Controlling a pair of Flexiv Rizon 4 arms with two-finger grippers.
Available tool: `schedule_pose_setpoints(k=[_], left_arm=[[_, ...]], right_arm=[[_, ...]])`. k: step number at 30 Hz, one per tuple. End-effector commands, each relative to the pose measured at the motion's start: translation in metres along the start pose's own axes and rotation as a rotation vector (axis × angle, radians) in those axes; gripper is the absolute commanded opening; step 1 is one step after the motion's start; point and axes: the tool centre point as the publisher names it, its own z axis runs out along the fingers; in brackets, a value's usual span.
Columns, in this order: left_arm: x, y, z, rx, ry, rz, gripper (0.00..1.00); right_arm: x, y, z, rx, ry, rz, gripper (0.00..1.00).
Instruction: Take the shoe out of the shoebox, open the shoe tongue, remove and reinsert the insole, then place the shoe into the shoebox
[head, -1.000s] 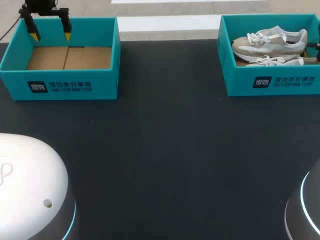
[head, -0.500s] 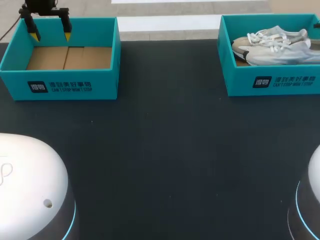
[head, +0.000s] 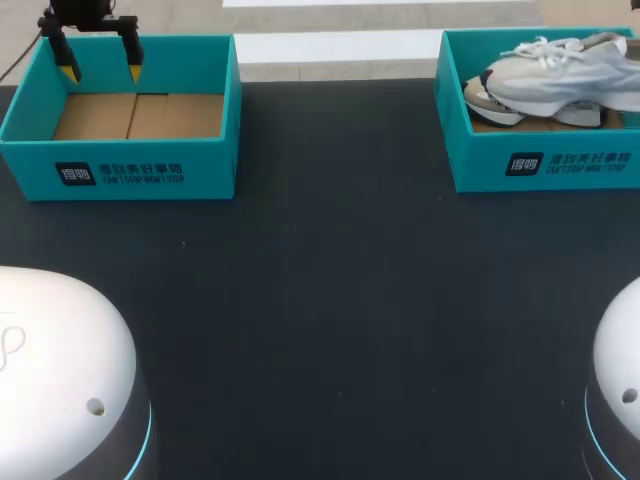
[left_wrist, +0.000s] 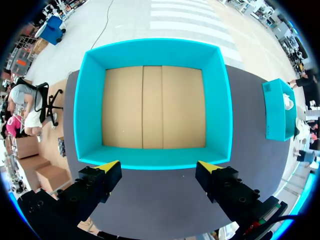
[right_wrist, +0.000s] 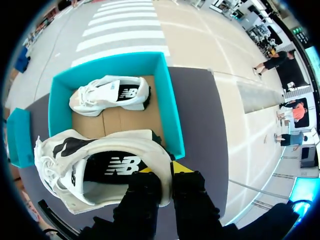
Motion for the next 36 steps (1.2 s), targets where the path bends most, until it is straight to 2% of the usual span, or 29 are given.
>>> schedule_pose_setpoints(k=[1, 6, 11, 18, 22, 25, 26, 29, 36], left_arm=[[0.0, 0.0, 0.0, 0.0, 0.0, 0.0, 1.0], [0.0, 0.0, 0.0, 0.0, 0.0, 0.0, 1.0], [0.0, 0.0, 0.0, 0.0, 0.0, 0.0, 1.0], [0.0, 0.0, 0.0, 0.0, 0.0, 0.0, 1.0], [0.0, 0.0, 0.0, 0.0, 0.0, 0.0, 1.0], [0.0, 0.0, 0.0, 0.0, 0.0, 0.0, 1.0], [0.0, 0.0, 0.0, 0.0, 0.0, 0.0, 1.0], [0.0, 0.0, 0.0, 0.0, 0.0, 0.0, 1.0], [0.0, 0.0, 0.0, 0.0, 0.0, 0.0, 1.0]], right_arm=[[0.008, -0.015, -0.027, -0.028, -0.004, 0.008, 0.0], [0.028, -0.038, -0.042, -0.048, -0.043, 0.048, 0.0], [0.054, -0.063, -0.057, -0.059, -0.013, 0.063, 0.0], [0.092, -0.098, -0.063, -0.045, 0.019, 0.098, 0.0], [0.105, -0.119, -0.067, -0.056, 0.004, 0.115, 0.0], [0.118, -0.133, -0.07, -0.048, -0.002, 0.101, 0.0], [0.124, -0.137, -0.071, -0.035, -0.007, 0.054, 0.0], [0.136, -0.148, -0.073, -0.024, 0.022, 0.043, 0.0], [0.136, -0.148, -0.073, -0.024, 0.022, 0.043, 0.0]])
